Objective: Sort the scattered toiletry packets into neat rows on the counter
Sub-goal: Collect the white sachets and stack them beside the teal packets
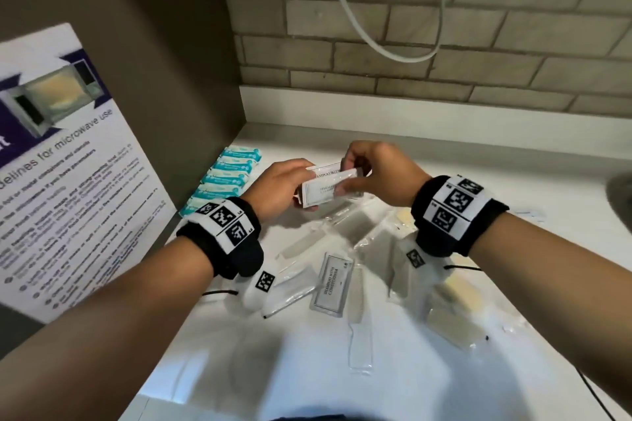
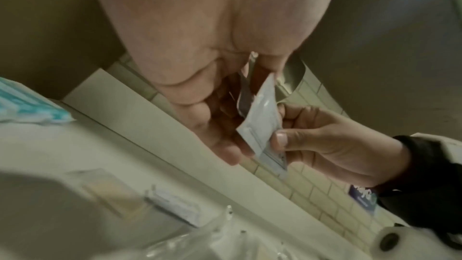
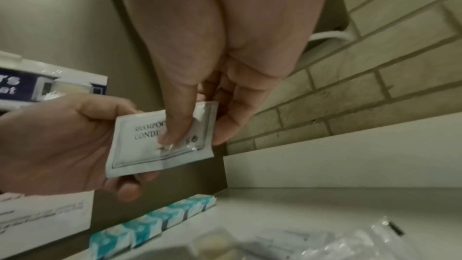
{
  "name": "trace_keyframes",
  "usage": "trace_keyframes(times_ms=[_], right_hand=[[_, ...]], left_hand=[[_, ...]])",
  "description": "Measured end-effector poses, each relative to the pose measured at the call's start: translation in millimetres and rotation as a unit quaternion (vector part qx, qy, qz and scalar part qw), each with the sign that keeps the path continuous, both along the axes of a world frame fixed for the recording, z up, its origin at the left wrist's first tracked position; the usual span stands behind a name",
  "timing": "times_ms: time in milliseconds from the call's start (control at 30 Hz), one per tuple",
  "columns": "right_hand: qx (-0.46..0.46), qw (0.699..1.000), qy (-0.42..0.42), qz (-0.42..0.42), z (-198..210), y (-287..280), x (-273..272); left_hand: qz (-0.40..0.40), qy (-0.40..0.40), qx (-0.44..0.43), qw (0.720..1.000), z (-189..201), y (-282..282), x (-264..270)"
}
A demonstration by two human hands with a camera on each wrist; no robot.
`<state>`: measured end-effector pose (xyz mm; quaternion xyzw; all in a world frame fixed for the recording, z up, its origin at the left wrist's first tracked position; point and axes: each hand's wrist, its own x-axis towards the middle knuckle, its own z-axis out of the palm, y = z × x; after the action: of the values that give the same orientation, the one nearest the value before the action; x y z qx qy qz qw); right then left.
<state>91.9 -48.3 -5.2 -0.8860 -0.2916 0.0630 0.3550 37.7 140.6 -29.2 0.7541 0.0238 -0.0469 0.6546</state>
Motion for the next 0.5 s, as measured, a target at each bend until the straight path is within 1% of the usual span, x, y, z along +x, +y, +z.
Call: trace_keyframes(times_ms=[33, 67, 100, 233, 300, 433, 500], right_hand=[[0.01, 1.0, 0.001, -0.016, 3.6, -6.4, 2.5], [0.014, 0.999, -0.003, -0.032, 6.6, -13.6, 4.2], [0.013, 0.999, -0.015, -0.051, 9.5, -22.1, 4.8], [-0.009, 0.991, -0.045, -0.126, 17.8, -54.0, 4.5], [-0.047, 0.988, -0.028, -0.146, 19.8, -74.0, 8.0], [-0.135, 0.983, 0.043, -0.115, 9.4, -119.6, 22.1], [-0.201, 0.975, 0.05, -0.084, -4.7, -134.5, 25.3]], left_hand=[[-0.006, 0.005, -0.034, 0.999, 5.6, -7.9, 0.2], [-0.017, 0.003, -0.046, 0.999, 10.0, -16.2, 1.2], [-0.031, -0.005, -0.041, 0.999, 13.4, -25.0, 2.7], [-0.076, -0.064, 0.063, 0.993, 14.5, -53.2, 11.2], [-0.079, -0.072, 0.075, 0.991, 13.3, -65.8, 15.3], [-0.066, -0.091, 0.059, 0.992, 18.8, -85.5, 20.1], [-0.061, -0.102, 0.063, 0.991, 20.8, -91.4, 23.7]])
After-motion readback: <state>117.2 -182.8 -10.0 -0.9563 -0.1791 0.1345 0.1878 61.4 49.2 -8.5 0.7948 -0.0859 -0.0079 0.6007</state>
